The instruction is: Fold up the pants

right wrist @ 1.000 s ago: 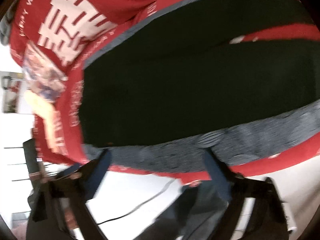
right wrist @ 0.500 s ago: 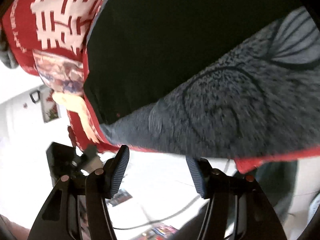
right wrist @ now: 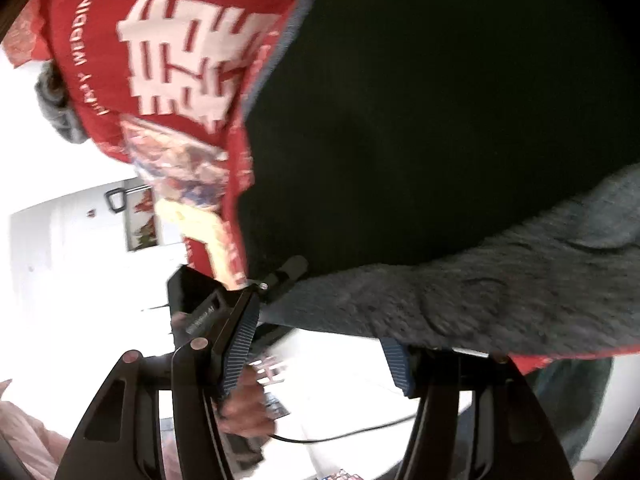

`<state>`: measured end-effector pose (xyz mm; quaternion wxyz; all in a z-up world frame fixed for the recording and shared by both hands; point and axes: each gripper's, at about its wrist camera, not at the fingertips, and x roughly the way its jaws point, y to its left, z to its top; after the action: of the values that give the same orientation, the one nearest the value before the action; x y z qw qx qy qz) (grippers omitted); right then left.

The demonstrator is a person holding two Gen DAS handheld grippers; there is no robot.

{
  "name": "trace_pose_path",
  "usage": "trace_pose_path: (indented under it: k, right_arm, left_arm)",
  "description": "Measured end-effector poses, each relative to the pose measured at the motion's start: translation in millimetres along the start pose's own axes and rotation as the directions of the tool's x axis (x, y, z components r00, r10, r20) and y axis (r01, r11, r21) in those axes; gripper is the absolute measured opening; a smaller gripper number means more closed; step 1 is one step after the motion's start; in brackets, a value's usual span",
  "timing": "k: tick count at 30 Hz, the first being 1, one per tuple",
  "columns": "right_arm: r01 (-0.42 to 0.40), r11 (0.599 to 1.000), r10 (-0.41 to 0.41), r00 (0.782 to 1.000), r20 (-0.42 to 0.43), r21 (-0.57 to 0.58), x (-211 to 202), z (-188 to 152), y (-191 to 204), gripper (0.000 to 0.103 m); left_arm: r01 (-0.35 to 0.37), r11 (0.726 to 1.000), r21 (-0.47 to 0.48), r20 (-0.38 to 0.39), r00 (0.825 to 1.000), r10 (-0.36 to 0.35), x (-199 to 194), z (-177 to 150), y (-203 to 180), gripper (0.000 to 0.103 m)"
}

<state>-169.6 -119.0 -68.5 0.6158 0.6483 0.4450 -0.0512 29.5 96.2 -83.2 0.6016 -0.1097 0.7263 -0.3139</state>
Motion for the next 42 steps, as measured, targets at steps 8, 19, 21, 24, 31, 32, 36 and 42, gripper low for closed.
trace_pose_path:
  k: [8, 19, 21, 24, 31, 32, 36, 42]
  right_arm:
    - [-0.024, 0.976, -0.012, 0.987, 0.162, 0.214, -70, -16, -85, 0.064]
    - [0.081, 0.994, -0.094, 0.973, 0.208, 0.074, -112, 16, -14, 0.007]
    - [0.105, 0.994, -0.099, 0.976, 0.192, -0.022, -121, 37, 16, 0.007]
    - [0.117, 0.984, -0.095, 0.982, 0.161, -0.134, -125, 81, 58, 0.007]
    - [0.128, 0.960, -0.109, 0.990, 0.090, -0.249, -95, 218, 104, 0.007]
    - [0.130, 0.960, -0.114, 0.990, 0.079, -0.250, -87, 233, 102, 0.007]
    - [0.190, 0.951, -0.188, 0.982, 0.034, -0.243, -40, 295, 88, 0.010]
    - [0.245, 0.954, -0.253, 0.967, -0.023, -0.172, -5, 328, 52, 0.019]
  left_arm:
    - [-0.016, 0.997, 0.070, -0.024, 1.000, 0.018, -6, 1, -6, 0.037]
    - [-0.038, 0.998, 0.055, 0.021, 0.999, 0.036, -33, 11, -28, 0.032]
    - [-0.034, 0.998, 0.057, 0.077, 0.997, 0.029, -52, 22, -45, 0.032]
    - [-0.042, 0.997, 0.062, 0.154, 0.988, 0.032, -69, 47, -69, 0.032]
    - [-0.155, 0.985, 0.075, 0.296, 0.947, 0.127, -43, 140, -113, 0.032]
    - [-0.173, 0.983, 0.067, 0.302, 0.942, 0.145, -37, 152, -112, 0.033]
    - [-0.227, 0.973, -0.031, 0.304, 0.925, 0.226, 2, 195, -89, 0.038]
    - [-0.189, 0.980, -0.059, 0.259, 0.945, 0.198, 1, 215, -91, 0.044]
